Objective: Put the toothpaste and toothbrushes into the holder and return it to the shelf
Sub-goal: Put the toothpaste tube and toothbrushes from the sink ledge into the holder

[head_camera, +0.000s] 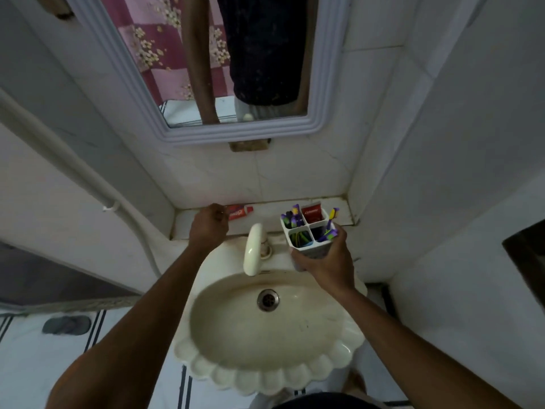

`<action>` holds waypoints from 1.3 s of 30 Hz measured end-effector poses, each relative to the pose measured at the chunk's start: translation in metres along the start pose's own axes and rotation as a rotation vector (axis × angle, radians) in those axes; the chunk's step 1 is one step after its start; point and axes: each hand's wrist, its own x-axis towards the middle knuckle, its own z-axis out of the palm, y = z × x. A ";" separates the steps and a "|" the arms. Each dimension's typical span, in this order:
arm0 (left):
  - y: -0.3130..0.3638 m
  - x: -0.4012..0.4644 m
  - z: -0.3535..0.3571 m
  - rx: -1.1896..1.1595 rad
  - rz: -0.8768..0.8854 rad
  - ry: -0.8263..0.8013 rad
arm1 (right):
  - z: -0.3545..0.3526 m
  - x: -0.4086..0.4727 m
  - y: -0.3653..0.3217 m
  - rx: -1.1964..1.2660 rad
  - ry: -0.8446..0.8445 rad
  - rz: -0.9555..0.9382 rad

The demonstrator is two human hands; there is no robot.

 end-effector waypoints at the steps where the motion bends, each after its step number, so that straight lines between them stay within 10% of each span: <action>1: -0.009 0.007 0.000 0.045 -0.006 -0.045 | 0.001 0.002 0.000 -0.001 -0.005 -0.001; 15: -0.051 0.070 0.019 0.748 0.082 -0.230 | 0.009 0.011 0.006 0.059 -0.058 0.052; 29: 0.102 -0.041 -0.062 -0.457 0.278 0.171 | 0.012 0.005 0.005 0.129 -0.088 0.033; 39: 0.158 -0.088 -0.017 0.085 0.481 -0.157 | 0.002 -0.001 0.003 0.125 -0.148 0.027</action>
